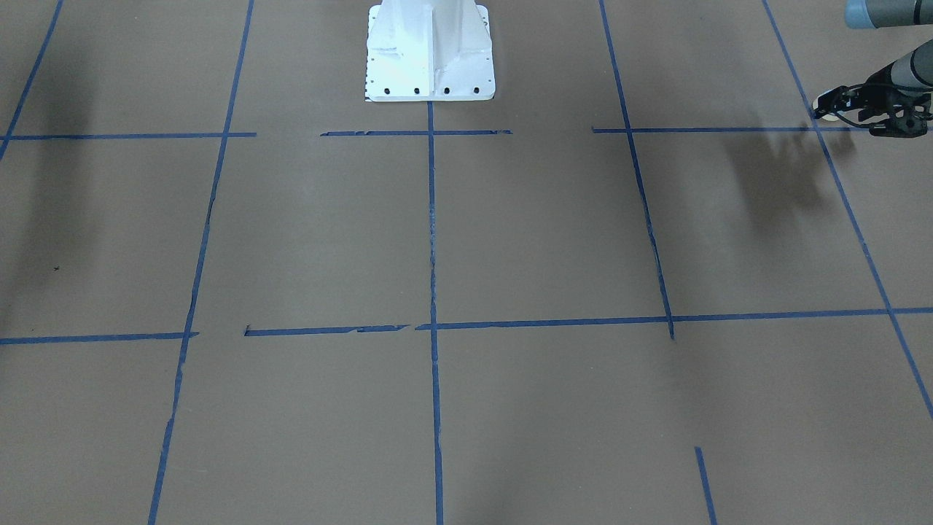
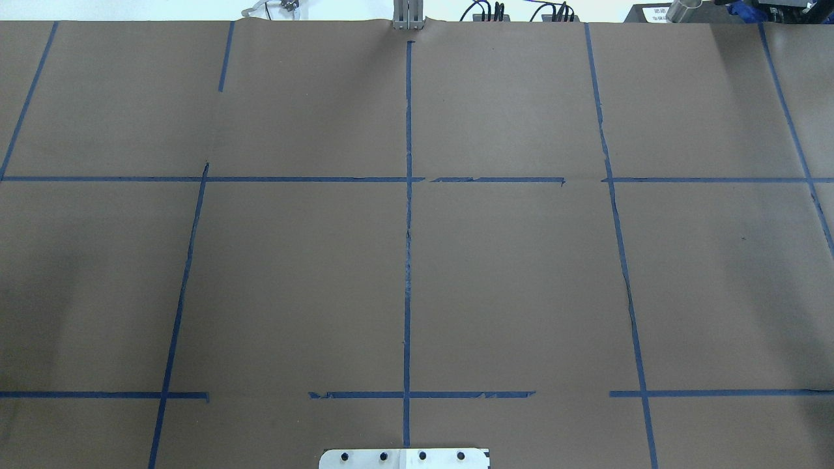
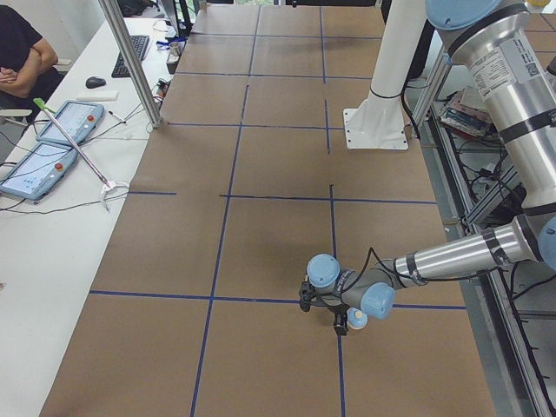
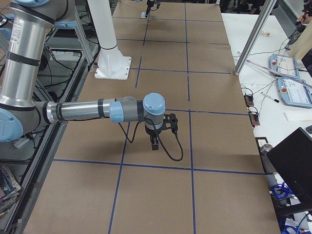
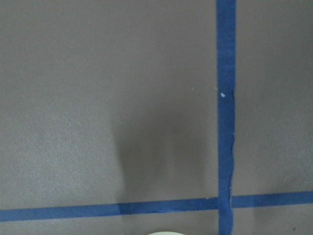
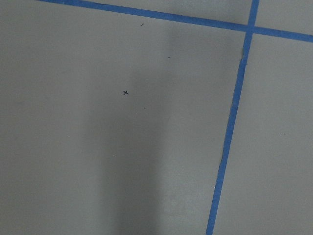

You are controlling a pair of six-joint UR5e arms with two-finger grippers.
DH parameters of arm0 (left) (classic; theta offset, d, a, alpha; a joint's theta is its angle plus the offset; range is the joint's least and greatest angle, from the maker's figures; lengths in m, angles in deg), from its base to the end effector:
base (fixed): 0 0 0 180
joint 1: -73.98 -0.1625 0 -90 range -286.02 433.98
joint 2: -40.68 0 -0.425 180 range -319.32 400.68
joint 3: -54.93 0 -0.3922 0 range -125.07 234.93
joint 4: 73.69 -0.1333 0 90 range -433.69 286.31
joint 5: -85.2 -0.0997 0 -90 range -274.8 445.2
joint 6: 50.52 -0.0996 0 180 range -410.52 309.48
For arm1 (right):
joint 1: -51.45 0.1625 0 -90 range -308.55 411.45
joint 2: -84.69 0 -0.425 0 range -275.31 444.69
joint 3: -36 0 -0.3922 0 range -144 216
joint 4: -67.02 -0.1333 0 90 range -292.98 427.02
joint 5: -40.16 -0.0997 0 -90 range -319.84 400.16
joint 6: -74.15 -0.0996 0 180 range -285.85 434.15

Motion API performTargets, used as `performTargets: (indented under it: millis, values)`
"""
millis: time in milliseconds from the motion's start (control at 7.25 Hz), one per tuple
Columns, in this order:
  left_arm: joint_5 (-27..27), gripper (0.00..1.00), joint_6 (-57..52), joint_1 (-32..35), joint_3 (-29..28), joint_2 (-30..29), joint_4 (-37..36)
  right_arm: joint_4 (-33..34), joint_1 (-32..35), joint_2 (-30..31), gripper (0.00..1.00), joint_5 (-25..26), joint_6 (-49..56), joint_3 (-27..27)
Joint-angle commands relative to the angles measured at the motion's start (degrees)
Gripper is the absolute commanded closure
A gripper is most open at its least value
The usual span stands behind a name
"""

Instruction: Place and press bell with both arms

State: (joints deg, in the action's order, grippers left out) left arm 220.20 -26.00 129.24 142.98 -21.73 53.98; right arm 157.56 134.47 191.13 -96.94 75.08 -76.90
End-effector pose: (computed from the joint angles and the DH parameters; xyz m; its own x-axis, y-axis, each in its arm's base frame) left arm 0.0925 -0.2438 0.7882 0.7109 0.1038 -0.6956 -0.2958 0.9415 -0.1618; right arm 0.0142 -0.3801 0.5832 0.6644 -0.1737 0.7269 0.1317 0.9846 0.1150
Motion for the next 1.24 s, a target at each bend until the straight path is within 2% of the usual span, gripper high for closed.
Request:
performTargets:
  millis: [0, 276, 414, 552, 690, 828, 1103]
  values:
    - [0.3, 0.00, 0.1, -0.9, -1.3, 0.0, 0.0, 0.0, 0.0, 0.0, 0.00, 0.0, -0.1, 0.1]
    - [0.6, 0.02, 0.2, -1.7, -1.4, 0.1, 0.0, 0.0, 0.0, -0.1, 0.00, 0.0, -0.1, 0.1]
    - [0.7, 0.12, 0.3, -1.8, -1.4, 0.1, 0.0, -0.1, 0.0, 0.0, 0.00, 0.0, -0.1, 0.1]
    - [0.8, 0.54, 0.5, -1.9, -1.4, 0.3, 0.0, -0.1, 0.0, -0.1, 0.00, 0.0, -0.1, 0.1]
    - [1.5, 0.86, 0.6, -1.9, -1.2, 0.6, 0.1, -0.2, 0.0, -0.2, 0.00, -0.1, -0.1, 0.0]
    - [6.8, 0.95, 1.0, -1.7, -0.6, 0.8, 2.4, -0.2, 0.0, -0.2, 0.00, -0.1, -0.1, 0.0]
    - [9.1, 1.00, 11.7, -1.7, 7.4, 3.8, 9.2, -0.3, 0.0, -0.3, 0.00, -0.4, -0.2, -0.2]
